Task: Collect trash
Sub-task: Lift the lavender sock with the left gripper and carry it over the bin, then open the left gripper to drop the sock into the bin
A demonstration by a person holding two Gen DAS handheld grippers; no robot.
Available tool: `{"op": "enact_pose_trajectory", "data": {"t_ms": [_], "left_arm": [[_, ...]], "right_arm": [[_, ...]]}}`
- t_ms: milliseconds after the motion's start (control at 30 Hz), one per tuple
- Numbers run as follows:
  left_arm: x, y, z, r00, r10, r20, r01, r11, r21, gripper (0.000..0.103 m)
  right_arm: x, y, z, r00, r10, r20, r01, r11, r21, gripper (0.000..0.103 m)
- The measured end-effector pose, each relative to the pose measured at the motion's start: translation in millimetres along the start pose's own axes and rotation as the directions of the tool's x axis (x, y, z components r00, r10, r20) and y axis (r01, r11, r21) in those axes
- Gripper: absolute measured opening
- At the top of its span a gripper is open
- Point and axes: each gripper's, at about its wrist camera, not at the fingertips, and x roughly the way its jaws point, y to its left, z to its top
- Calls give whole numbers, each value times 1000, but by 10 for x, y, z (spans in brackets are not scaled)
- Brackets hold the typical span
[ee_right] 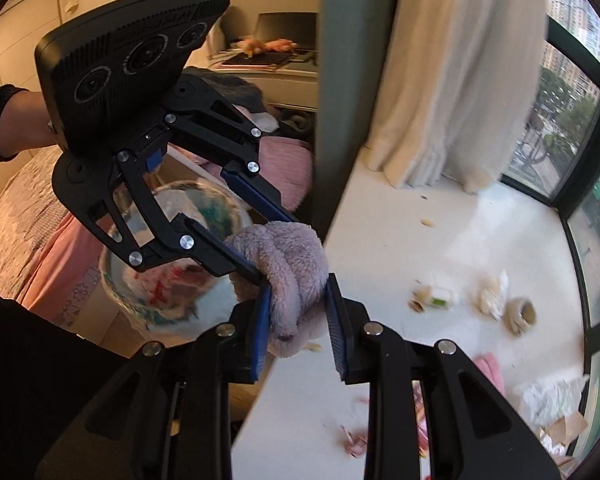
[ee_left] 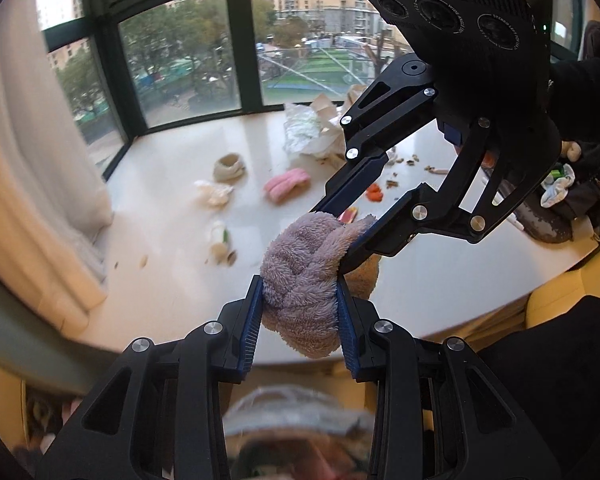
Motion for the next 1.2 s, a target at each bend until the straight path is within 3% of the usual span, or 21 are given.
{"op": "enact_pose_trajectory", "data": {"t_ms": [367,533,733,1200], "left_arm": [[-696,119,-855,995,94,-41,-99,989,-114,32],[-824,131,-1110,991,118,-62,-126,981,-147,32],[-758,163,-1353,987,131,-94,-147,971,-191,32],[-83,305,-1993,970,114,-217,-172,947,-270,32]], "right_arm": [[500,752,447,994,111,-4,-111,989,-96,26],[696,959,525,988,150,-23,-151,982,-115,26],[993,1095,529,984,168,-56,-173,978,-113,26],[1828,1174,249,972,159,-174,-176,981,-86,26]]}}
